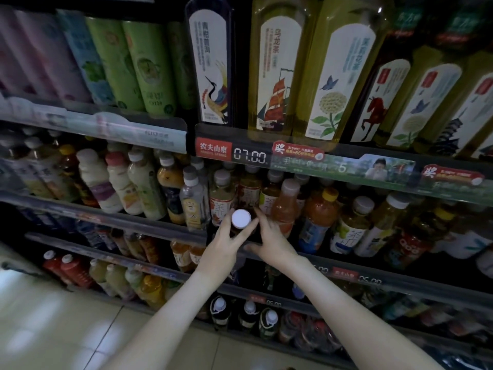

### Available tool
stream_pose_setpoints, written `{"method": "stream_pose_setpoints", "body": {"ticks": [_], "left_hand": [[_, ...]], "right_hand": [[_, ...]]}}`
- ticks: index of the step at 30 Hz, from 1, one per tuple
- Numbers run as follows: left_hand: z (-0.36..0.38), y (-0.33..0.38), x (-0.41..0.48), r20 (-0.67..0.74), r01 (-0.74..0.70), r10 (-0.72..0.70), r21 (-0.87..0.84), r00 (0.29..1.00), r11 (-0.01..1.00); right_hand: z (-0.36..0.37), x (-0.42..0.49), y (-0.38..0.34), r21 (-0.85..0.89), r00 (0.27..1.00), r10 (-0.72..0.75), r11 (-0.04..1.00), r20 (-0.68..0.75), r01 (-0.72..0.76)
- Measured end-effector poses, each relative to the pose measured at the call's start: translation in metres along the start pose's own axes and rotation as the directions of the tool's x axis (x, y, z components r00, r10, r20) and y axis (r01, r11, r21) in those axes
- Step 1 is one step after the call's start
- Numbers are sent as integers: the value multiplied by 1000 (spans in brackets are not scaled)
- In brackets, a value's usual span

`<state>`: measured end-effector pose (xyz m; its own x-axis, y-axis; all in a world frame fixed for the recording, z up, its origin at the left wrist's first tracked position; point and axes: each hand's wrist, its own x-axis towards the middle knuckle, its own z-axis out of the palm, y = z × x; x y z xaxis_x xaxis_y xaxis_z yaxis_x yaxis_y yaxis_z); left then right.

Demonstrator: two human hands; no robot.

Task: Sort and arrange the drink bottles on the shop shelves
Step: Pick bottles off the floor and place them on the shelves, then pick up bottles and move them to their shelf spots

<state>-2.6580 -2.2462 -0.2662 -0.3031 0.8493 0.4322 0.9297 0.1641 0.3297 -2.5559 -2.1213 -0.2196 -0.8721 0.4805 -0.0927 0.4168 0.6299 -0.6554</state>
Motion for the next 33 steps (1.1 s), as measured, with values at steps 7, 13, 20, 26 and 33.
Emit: {"method": "stream_pose_setpoints", "body": {"ticks": [7,13,20,26,33], "left_hand": [[-22,27,14,2,78,-78,61,997,995],[-13,40,15,94,-17,-10,283,996,959],[-17,33,20,35,1,-11,267,999,964],[-47,45,15,-19,323,-326,-100,945,941],[-94,89,21,-66,167,-191,-272,979,948]], "right_hand": [[-9,-11,18,-322,910,-150,946,-386,20],[-38,-21,36,-257,896,-53,964,-441,-69],[-35,-37,37,-217,928,-115,975,-356,38],[-38,-38,39,89,963,-40,994,-266,66],[-35,-54,15,280,966,-184,932,-182,230]]}}
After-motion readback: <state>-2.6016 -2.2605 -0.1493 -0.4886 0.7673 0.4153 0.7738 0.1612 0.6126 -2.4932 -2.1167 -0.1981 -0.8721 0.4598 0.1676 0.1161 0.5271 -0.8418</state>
